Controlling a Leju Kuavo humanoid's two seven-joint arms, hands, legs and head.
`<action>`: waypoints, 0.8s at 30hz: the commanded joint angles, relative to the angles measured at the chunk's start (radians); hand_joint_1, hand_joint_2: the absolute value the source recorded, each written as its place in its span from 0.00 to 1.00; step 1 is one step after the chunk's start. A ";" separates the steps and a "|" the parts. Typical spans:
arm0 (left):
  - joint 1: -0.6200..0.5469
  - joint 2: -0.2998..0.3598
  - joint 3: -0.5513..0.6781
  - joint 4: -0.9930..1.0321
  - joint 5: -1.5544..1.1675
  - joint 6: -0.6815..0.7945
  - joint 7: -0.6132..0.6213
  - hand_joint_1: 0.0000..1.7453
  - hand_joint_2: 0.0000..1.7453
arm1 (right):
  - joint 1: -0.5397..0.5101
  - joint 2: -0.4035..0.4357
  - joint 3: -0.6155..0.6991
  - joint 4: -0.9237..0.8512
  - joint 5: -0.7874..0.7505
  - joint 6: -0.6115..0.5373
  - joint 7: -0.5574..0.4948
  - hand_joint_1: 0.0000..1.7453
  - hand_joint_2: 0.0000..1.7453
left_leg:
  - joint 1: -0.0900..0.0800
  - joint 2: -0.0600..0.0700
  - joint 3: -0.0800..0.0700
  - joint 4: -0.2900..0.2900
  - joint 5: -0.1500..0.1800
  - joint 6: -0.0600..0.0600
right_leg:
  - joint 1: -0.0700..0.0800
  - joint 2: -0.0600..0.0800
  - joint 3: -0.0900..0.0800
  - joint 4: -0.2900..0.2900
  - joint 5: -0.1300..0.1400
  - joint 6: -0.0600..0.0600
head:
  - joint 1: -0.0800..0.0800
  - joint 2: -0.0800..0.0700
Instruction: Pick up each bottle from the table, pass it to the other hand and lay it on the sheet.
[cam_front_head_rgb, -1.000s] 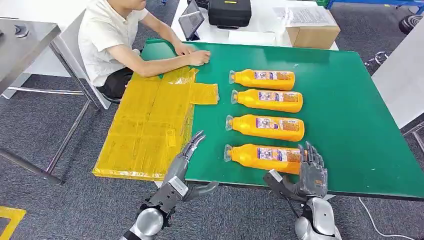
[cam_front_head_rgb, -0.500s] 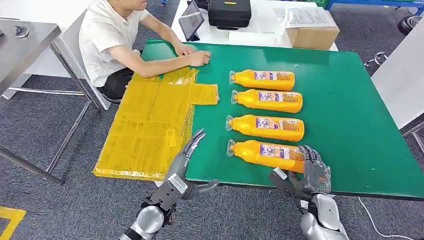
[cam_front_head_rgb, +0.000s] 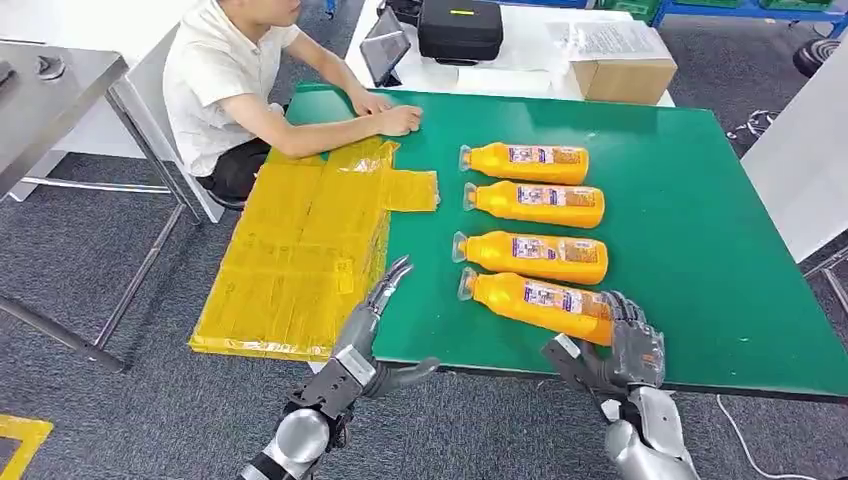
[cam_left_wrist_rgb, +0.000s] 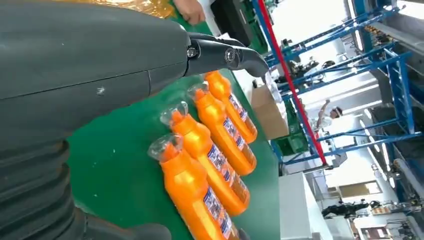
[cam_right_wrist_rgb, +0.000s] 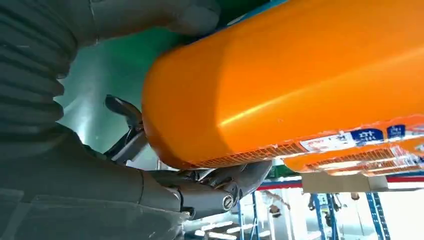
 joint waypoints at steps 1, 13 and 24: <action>-0.022 0.010 -0.012 0.048 0.027 0.012 -0.025 0.00 1.00 | 0.051 0.058 -0.030 -0.017 -0.119 0.002 -0.131 1.00 1.00 | 0.001 0.000 0.001 -0.001 -0.001 -0.002 | 0.001 0.001 0.001 -0.001 0.000 -0.002 | 0.000 0.000; -0.013 -0.033 0.048 0.084 0.215 0.000 0.030 0.00 1.00 | 0.086 0.071 -0.003 -0.131 -0.195 0.005 -0.172 1.00 1.00 | 0.001 0.001 -0.001 -0.001 -0.001 -0.002 | 0.001 0.001 -0.002 0.000 0.000 -0.002 | 0.000 0.000; 0.025 -0.039 0.117 0.127 0.571 -0.060 0.074 0.00 1.00 | 0.113 0.092 0.038 -0.257 -0.311 -0.012 -0.212 1.00 1.00 | 0.001 0.003 -0.003 -0.001 -0.002 -0.003 | 0.001 0.003 -0.004 0.000 -0.001 -0.002 | 0.000 0.000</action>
